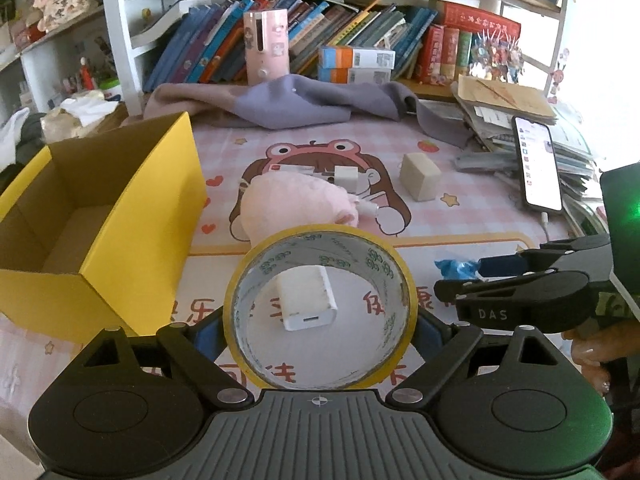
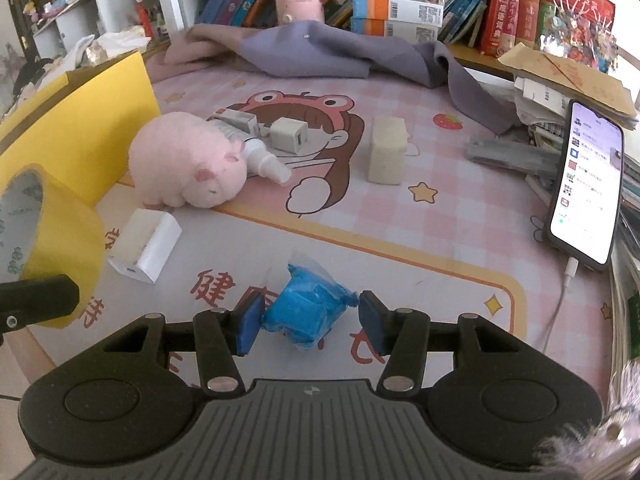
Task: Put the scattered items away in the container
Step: 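Carry the tape roll and blue bag with both grippers over the yellow box, then lower the tape roll and blue bag into the box and open both grippers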
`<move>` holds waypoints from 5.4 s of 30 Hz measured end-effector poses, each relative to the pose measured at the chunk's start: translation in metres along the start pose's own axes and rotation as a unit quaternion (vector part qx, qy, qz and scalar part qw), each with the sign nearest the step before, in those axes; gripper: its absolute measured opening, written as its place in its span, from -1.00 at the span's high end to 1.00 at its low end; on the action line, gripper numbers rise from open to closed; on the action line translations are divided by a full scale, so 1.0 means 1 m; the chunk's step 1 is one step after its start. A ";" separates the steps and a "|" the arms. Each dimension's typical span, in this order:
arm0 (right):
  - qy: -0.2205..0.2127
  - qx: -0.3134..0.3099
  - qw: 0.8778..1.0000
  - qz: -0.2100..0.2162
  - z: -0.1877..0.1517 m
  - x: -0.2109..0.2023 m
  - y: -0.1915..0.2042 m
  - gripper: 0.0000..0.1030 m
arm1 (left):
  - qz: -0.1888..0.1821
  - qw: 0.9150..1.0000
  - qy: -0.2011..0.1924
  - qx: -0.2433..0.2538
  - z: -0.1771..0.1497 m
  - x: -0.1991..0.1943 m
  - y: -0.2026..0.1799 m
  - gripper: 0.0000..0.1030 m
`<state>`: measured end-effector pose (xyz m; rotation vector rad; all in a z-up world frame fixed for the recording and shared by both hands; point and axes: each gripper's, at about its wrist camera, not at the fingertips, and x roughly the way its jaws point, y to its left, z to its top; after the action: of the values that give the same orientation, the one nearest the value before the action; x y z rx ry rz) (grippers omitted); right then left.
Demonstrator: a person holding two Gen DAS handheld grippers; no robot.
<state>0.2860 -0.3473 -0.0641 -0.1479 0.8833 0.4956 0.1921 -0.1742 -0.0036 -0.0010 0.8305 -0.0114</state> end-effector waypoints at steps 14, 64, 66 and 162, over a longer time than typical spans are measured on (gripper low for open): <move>-0.019 0.008 1.000 0.000 0.004 -0.013 -0.008 0.04 | 0.000 0.999 -0.032 -0.008 0.001 -0.017 0.000 -0.78; -0.098 0.026 0.995 -0.026 -0.059 -0.150 0.250 0.04 | -0.101 0.990 -0.095 0.019 -0.105 -0.162 0.181 -0.78; -0.099 0.024 0.994 -0.023 -0.060 -0.153 0.261 0.04 | -0.099 0.990 -0.096 0.018 -0.110 -0.168 0.189 -0.78; -0.019 -0.413 0.910 0.009 0.187 0.122 0.309 -0.22 | 0.018 0.987 0.039 0.157 0.091 0.087 0.284 -0.87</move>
<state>0.3359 0.0276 -0.0161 -0.9029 0.5880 0.8663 0.3207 0.1081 -0.0074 0.3128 0.8993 -0.1091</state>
